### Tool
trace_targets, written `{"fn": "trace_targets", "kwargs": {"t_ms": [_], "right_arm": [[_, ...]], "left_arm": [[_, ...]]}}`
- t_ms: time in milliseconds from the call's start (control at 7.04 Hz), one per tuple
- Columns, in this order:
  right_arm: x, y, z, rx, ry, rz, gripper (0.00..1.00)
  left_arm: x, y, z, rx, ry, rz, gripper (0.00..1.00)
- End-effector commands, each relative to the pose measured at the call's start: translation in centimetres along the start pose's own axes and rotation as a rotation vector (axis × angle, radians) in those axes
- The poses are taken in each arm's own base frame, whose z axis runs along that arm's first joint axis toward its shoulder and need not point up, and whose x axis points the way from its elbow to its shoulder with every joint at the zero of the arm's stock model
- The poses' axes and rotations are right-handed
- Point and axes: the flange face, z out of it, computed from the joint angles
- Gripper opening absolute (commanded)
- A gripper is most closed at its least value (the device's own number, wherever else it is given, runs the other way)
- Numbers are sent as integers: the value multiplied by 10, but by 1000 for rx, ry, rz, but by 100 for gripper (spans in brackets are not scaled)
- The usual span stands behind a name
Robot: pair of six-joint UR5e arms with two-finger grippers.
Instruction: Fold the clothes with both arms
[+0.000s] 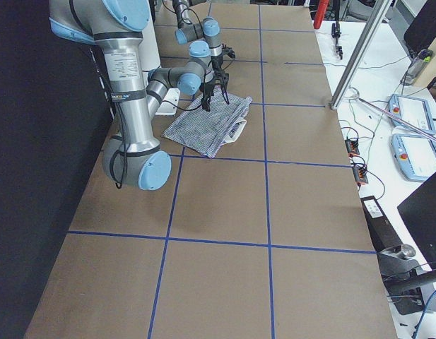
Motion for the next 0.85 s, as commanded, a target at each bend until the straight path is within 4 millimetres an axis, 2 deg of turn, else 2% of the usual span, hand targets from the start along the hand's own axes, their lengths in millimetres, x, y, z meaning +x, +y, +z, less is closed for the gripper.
{"fn": "trace_targets", "kwargs": {"t_ms": [0, 710], "right_arm": [[0, -6, -3, 8, -5, 6, 100], [0, -6, -3, 8, -3, 17, 100]], "left_arm": [[-17, 20, 19, 17, -34, -6, 97], [-13, 32, 17, 4, -26, -8, 96]]}}
